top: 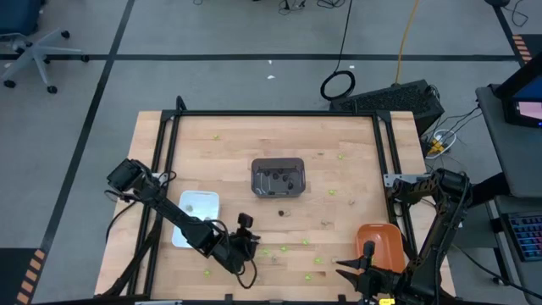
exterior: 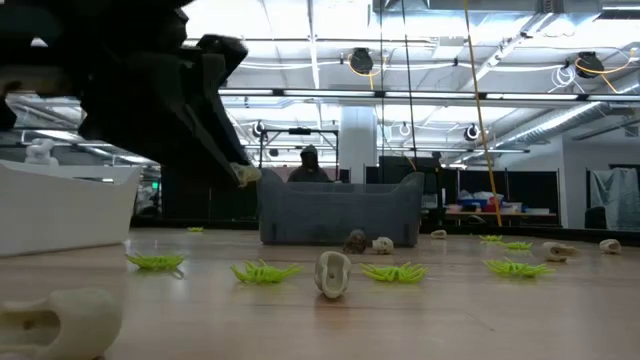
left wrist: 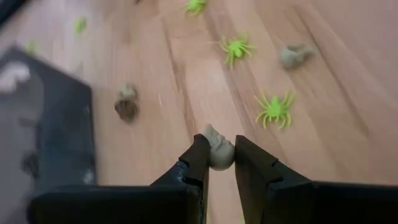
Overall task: Sort Halloween decoration
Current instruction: Put the white skull toy into the white bin, then put the green spider toy into the orange bin
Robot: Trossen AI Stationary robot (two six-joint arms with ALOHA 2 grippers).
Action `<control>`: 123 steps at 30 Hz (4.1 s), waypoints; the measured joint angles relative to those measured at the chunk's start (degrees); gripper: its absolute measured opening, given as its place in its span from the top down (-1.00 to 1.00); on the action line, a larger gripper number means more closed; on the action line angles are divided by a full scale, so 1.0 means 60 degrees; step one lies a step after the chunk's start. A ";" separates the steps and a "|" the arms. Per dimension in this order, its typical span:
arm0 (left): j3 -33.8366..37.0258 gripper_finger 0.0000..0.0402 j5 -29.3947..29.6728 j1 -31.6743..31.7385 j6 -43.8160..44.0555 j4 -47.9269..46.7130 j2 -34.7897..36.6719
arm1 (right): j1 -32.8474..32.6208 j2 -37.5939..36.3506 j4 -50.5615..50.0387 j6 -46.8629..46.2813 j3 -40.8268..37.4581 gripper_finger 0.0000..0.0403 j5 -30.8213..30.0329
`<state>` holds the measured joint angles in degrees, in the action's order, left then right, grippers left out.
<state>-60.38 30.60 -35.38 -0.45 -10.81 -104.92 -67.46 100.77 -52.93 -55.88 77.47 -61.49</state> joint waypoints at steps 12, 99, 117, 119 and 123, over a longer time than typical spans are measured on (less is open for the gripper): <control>-0.0011 0.73 0.0430 -0.0090 -0.4054 0.0250 0.0000 | 0.0000 0.0000 -0.0002 0.0003 0.0000 0.55 0.0000; 0.1734 0.73 -0.0993 -0.0761 0.8539 -0.8248 0.4218 | 0.0193 -0.0004 0.0005 0.0004 0.0000 0.55 0.0000; 0.1738 0.29 -0.1073 -0.0761 0.9031 -0.8214 0.4218 | 0.0193 -0.0004 0.0009 0.0000 0.0000 0.55 0.0000; 0.1738 0.28 -0.1073 -0.0761 0.9031 -0.8024 0.4218 | 0.0193 -0.0004 0.0009 0.0004 0.0000 0.55 0.0000; 0.1738 0.27 -0.1021 -0.0761 0.9027 -0.7259 0.4218 | 0.0196 -0.0004 0.0083 -0.0078 0.0000 0.55 -0.0005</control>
<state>-49.95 24.48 -39.94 53.71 -54.36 -79.61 -66.29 100.75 -52.43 -56.35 77.47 -61.52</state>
